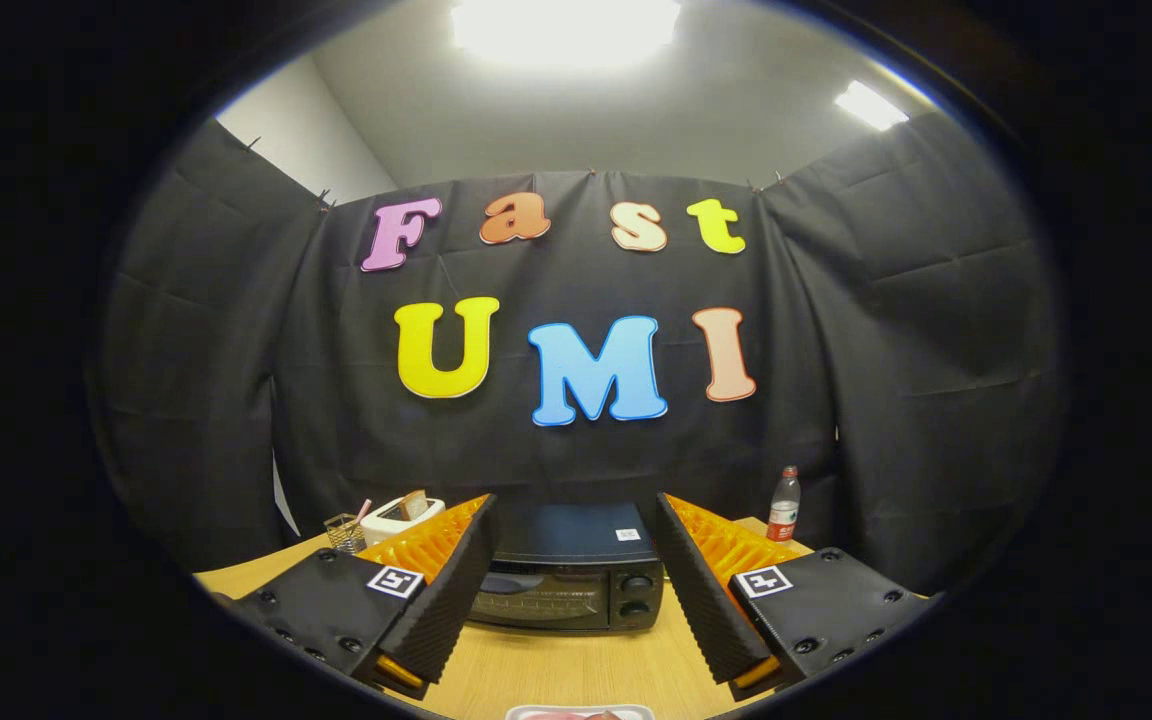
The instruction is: Open the toaster oven, put the food inside, and close the toaster oven door.
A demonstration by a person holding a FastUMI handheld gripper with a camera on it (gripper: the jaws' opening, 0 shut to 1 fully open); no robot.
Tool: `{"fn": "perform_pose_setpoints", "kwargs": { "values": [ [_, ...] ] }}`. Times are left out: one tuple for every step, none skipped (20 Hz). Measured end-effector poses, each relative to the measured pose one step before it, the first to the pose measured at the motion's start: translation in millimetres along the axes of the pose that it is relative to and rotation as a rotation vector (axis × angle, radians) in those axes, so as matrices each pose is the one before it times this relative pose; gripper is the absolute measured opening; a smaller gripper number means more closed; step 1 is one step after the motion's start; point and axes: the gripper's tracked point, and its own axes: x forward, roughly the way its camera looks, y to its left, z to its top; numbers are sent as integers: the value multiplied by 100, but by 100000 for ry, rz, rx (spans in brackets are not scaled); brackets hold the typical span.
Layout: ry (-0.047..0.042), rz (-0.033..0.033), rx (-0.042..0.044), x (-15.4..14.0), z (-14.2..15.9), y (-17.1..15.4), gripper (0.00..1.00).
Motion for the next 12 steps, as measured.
{"fn": "perform_pose_setpoints", "kwargs": {
  "values": [
    [1007,1044,491,980,-381,611,97],
    [917,906,138,1081,-420,539,97],
    [766,780,-288,1050,-321,571,97],
    [830,725,-610,1136,-635,551,97],
    [1108,771,-612,1116,-572,529,97],
    [1349,1178,-259,979,-631,610,97],
    [1314,878,-145,938,-631,607,97],
    [1313,702,-147,1035,-714,363,97],
    [1125,367,-260,796,-545,297,97],
    [1231,116,-446,909,-704,238,97],
    [1106,336,-372,829,-629,324,97],
    [1364,494,-200,872,-759,301,97]
  ]
}}
